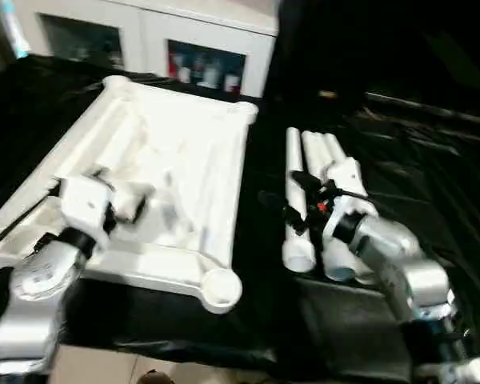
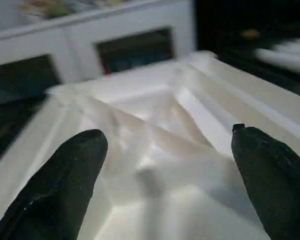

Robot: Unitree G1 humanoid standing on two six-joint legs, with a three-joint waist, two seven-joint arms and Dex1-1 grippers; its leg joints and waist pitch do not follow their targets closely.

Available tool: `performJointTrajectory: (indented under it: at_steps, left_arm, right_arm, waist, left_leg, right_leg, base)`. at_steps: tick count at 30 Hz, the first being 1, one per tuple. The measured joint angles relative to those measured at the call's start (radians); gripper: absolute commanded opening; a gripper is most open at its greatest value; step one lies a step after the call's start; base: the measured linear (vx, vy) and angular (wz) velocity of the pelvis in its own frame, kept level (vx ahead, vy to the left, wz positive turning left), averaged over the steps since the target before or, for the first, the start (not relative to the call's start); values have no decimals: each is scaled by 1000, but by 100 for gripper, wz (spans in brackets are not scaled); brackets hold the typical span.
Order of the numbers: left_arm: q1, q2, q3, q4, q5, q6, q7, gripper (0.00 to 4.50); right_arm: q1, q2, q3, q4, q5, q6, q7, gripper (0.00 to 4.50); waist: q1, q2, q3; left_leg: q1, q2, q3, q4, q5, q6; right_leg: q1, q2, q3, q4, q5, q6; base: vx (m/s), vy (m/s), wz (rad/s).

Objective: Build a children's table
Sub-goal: Move to table, then move table base

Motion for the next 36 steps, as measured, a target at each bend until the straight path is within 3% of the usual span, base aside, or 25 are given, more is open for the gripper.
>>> performJointTrajectory:
  at_steps: [3,7,10,11,12,13,14,15,20,26,36]
  left_arm:
    - [9,80,-58,-46,-104,35,-207,449]
    - [-13,153,-148,-113,-136,109,-347,449]
    - [-35,236,-235,-182,-149,153,-482,449]
    - [-41,264,-259,-196,-148,168,-529,449]
    - [-43,275,-272,-197,-146,175,-551,449]
    - [-44,283,-286,-195,-143,180,-574,449]
    - [-46,291,-300,-189,-136,180,-595,449]
    - [-50,291,-305,-173,-132,162,-609,431]
    - [-78,300,-308,-66,-121,80,-672,402]
    - [-143,360,-327,19,-106,142,-748,359]
    - [-221,366,-383,175,-45,93,-810,282]
  right_arm:
    - [1,-94,47,-37,17,16,148,417]
    - [5,-189,39,-71,23,13,251,417]
    - [54,-269,38,-119,25,14,308,417]
    - [80,-296,40,-138,23,16,324,417]
    - [98,-309,42,-148,20,16,331,417]
    - [116,-322,45,-159,14,16,339,417]
    - [131,-334,60,-174,4,16,346,417]
    - [140,-333,68,-186,3,22,348,421]
    - [131,-332,88,-240,13,51,361,422]
    - [121,-333,142,-225,3,32,416,422]
    - [107,-319,162,-229,7,41,433,422]
  waist:
    - [16,6,4]
    - [23,22,10]
    - [24,36,11]
    - [23,45,12]
    - [23,68,17]
    - [19,74,14]
    - [14,88,14]
    - [10,93,14]
    - [-1,86,11]
    - [3,74,8]
    - [2,73,7]
  left_leg:
    - [0,2,10,0,-1,1]
    - [4,2,12,1,-1,2]
    - [6,4,12,0,0,0]
    - [7,4,12,0,0,0]
    - [7,4,11,0,0,-1]
    - [7,4,12,0,0,-1]
    - [7,4,12,0,0,-1]
    - [7,4,13,-1,1,-1]
    - [6,10,7,-4,6,-9]
    - [6,9,9,-3,6,-9]
    - [5,7,10,-3,6,-8]
  right_leg:
    - [2,-3,4,-1,1,-2]
    - [5,-4,5,0,2,-3]
    - [8,-3,4,1,2,-3]
    - [10,-2,4,2,1,-2]
    - [9,-2,4,1,1,-2]
    - [12,-2,5,1,0,-1]
    - [11,-2,5,0,-1,2]
    - [10,-2,5,2,-1,3]
    - [5,6,3,7,-3,-3]
    - [6,4,3,5,-3,-3]
    - [7,1,3,6,-1,-7]
  base:
    - [0,0,0]
    - [0,0,0]
    - [0,0,0]
    - [0,0,0]
    - [0,0,0]
    - [0,0,0]
    - [0,0,0]
    - [0,0,0]
    - [0,0,0]
    - [0,0,0]
    - [0,0,0]
